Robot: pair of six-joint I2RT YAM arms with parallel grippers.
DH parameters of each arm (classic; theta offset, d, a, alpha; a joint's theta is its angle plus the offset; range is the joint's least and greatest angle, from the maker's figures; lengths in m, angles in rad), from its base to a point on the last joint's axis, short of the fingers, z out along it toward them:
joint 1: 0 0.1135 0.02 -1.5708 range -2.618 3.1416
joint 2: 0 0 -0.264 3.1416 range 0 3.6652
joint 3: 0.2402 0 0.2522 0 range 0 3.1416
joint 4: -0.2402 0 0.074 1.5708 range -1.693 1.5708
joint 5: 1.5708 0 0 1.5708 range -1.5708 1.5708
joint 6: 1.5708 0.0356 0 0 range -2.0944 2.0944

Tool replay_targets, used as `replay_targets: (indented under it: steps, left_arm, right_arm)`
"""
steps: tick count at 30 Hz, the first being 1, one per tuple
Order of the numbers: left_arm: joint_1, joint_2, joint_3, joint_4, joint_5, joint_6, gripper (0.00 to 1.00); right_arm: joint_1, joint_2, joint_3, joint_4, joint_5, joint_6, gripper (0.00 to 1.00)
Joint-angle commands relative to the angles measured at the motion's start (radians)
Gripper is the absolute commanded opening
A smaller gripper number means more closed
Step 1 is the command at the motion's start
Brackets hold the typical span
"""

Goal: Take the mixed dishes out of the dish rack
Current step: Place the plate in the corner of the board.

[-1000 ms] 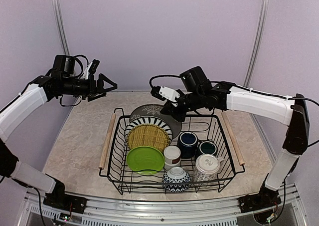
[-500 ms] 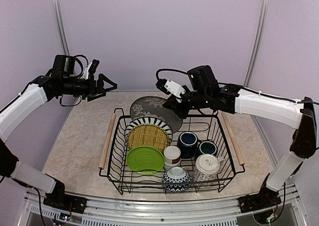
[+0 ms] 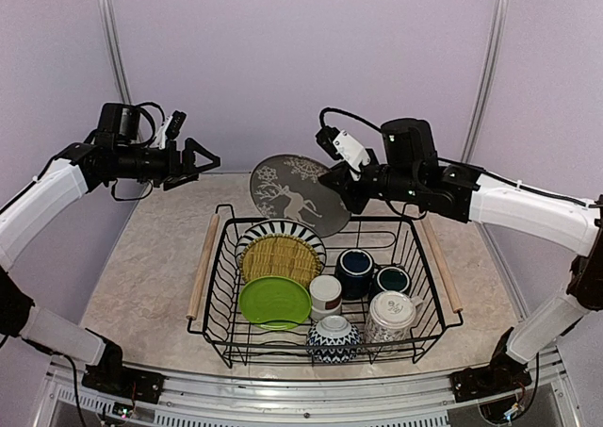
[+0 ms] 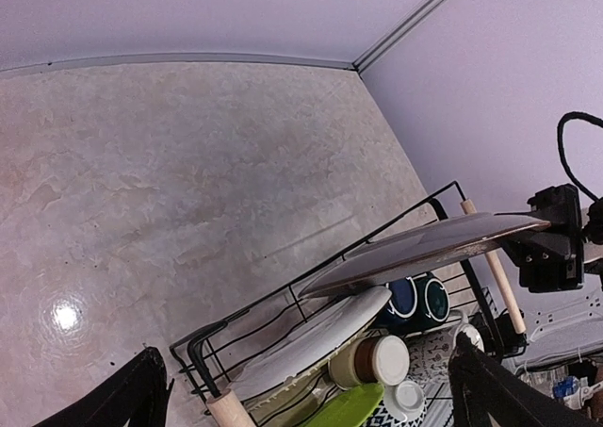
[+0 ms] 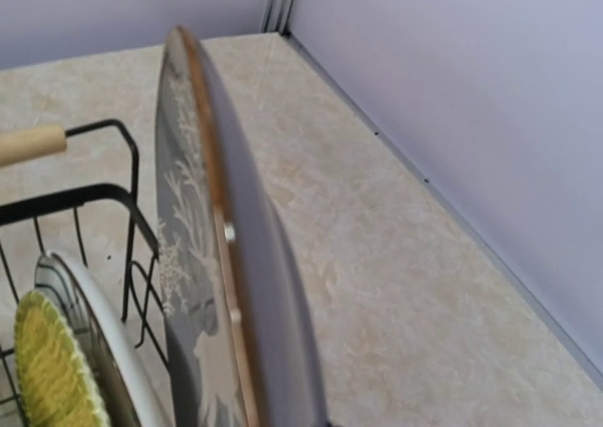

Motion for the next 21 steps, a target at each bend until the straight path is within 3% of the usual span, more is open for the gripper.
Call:
replay_targets:
  steps: [1,13,21]
  left_arm:
    - [-0.008,-0.024,0.004,0.007,-0.012,0.001,0.99]
    - [-0.008,-0.036,0.001,0.01,-0.032,-0.001,0.99]
    - [-0.008,-0.04,0.001,0.01,-0.035,-0.001,0.99]
  right_arm:
    - [0.011,-0.09,-0.02,0.198,0.03,0.067,0.0]
    - [-0.067,-0.193,-0.098,0.32,0.071,0.296,0.0]
    - [-0.264,-0.226,-0.131,0.372,0.021,0.59,0.0]
